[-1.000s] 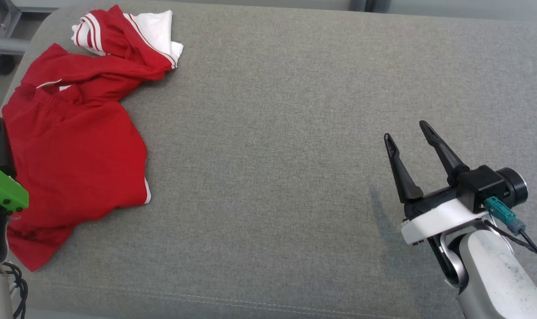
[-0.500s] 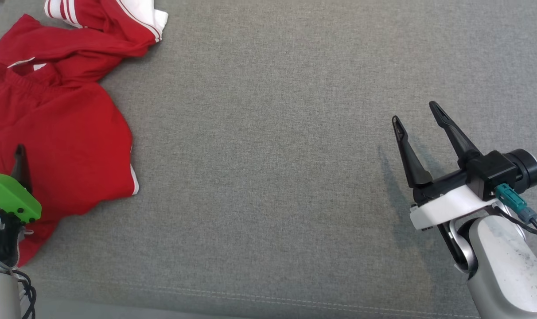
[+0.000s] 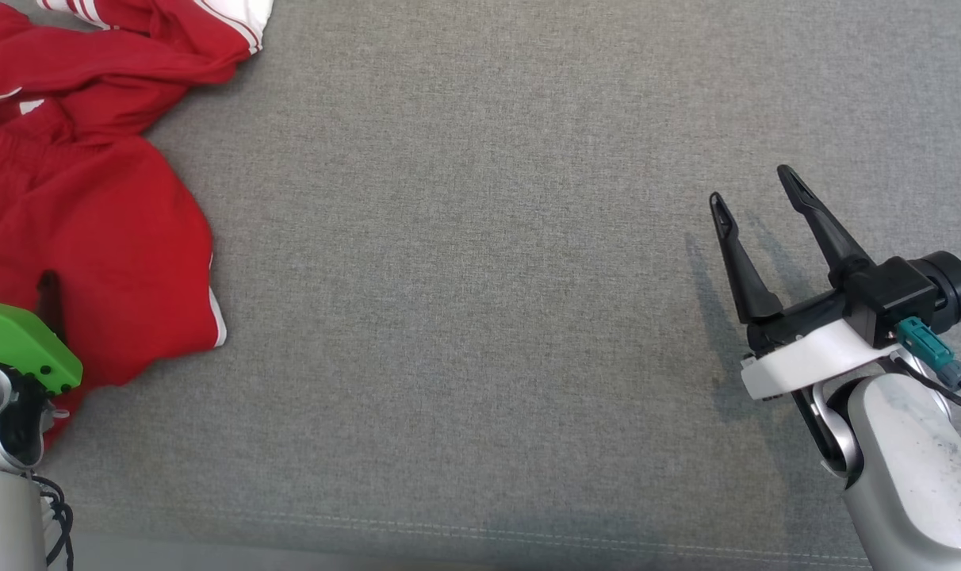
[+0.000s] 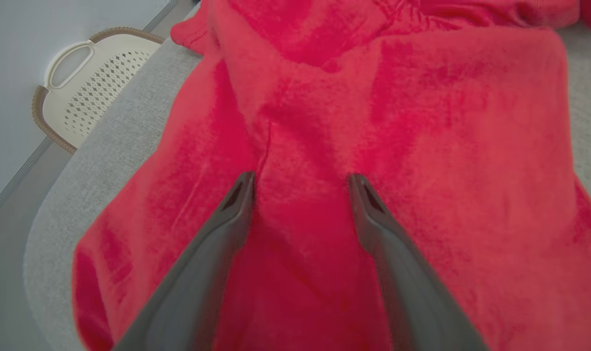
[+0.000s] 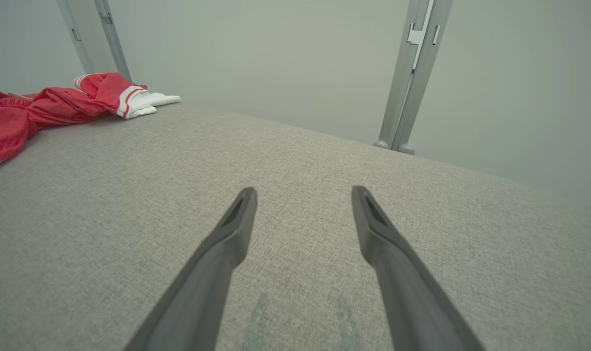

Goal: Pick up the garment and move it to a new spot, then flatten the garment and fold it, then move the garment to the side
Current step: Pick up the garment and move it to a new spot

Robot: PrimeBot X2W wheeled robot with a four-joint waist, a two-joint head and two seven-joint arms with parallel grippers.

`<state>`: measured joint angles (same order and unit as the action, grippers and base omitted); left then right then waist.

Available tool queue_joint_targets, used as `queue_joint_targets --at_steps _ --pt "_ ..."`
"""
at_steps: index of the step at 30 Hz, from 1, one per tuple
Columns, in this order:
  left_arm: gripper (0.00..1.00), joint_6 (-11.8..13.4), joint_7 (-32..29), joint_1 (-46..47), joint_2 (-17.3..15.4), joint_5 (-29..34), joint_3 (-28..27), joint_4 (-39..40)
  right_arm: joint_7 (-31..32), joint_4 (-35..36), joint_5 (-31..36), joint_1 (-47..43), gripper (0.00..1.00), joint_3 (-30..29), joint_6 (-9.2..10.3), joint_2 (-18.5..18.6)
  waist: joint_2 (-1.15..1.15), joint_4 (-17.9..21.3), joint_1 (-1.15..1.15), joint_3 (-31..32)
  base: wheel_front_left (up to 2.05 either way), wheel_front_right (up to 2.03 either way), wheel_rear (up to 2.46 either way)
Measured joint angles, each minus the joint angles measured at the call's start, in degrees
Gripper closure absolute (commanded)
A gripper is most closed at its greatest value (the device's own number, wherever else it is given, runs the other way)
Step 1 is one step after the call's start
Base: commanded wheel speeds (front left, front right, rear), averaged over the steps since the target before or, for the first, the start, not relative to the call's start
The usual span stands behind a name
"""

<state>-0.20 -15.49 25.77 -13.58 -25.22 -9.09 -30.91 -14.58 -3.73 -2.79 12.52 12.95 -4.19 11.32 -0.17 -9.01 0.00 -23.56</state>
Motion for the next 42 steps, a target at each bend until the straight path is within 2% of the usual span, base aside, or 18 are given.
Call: queue_joint_targets --at_steps 1,14,21,27,33,42 --pt "1.0 0.0 0.5 0.3 0.1 0.0 0.0 -0.1 0.0 0.0 0.0 0.0 0.0 -0.1 0.01 0.1 0.0 0.0 0.0 -0.1 0.0 0.0 0.0" --pt "1.0 -0.9 8.9 4.2 -0.7 2.2 1.6 -0.4 0.0 -1.0 -0.3 0.2 0.0 -0.7 0.07 -0.8 0.0 -1.0 0.0 2.9 0.0 0.0 0.0" --pt "1.0 -3.4 13.0 6.6 -2.9 4.9 3.8 2.0 0.0 -1.8 -0.9 0.2 0.0 -0.3 0.07 -2.6 0.0 -1.4 0.0 6.4 0.0 0.0 0.0" --pt "1.0 -5.4 15.3 8.8 -4.2 7.5 8.0 6.3 0.0 -2.7 -1.6 0.2 0.0 -0.1 0.1 -4.4 0.0 -1.0 0.0 10.0 0.0 0.0 0.0" --pt "1.0 -6.6 16.1 10.6 -4.3 8.3 12.5 11.6 0.0 -3.5 -2.5 -0.2 0.0 0.2 0.24 -5.5 0.0 0.9 0.0 13.3 0.0 0.0 0.0" --pt "1.0 -7.2 16.0 11.5 -2.7 4.9 19.4 20.5 0.0 -3.9 -3.3 -2.4 0.0 0.3 0.76 -6.0 0.0 7.3 0.0 16.7 0.0 0.0 0.0"
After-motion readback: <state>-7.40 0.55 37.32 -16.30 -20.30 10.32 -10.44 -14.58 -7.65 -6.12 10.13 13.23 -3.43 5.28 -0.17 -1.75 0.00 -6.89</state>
